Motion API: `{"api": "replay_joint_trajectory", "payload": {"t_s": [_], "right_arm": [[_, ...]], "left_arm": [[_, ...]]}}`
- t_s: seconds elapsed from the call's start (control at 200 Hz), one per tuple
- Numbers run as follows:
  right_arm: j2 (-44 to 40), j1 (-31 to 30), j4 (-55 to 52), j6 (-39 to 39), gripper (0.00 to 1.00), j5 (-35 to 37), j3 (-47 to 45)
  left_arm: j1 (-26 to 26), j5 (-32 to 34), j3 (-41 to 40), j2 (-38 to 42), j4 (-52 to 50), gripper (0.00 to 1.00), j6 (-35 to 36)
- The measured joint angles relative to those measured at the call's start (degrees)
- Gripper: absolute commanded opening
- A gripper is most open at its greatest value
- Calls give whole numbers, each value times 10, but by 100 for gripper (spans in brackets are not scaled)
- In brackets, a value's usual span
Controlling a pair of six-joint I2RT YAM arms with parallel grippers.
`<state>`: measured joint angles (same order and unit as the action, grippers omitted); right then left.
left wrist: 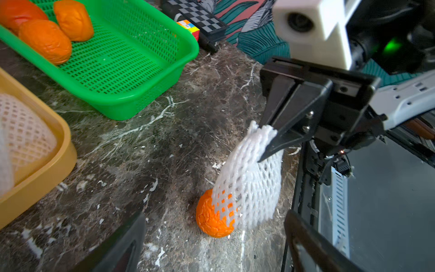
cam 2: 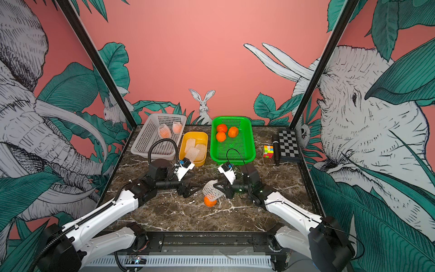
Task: Remove foam nets from oranges
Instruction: Remove the foam net from the orange, then place the foam net into the storage box.
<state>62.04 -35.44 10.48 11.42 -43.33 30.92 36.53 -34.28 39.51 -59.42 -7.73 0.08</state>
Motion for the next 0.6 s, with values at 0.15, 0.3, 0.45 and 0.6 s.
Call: {"api": "replay_joint_trajectory", "payload": {"t_s": [0.15,0.3,0.45,0.6], "right_arm": [[-33,0,-5,0,6,-19,0],[-43,0,-5,6,6,-30,0],[-43,0,-5,14,6,-40,0],[-43,0,-5,20,6,-42,0]], "left_arm": [[0,-26,26,-1,-27,94,36],[11,-42,55,-20,-37,93,63],[44,-45,85,-52,-58,93,97],[65,-45,94,-70,-63,91,121]]}}
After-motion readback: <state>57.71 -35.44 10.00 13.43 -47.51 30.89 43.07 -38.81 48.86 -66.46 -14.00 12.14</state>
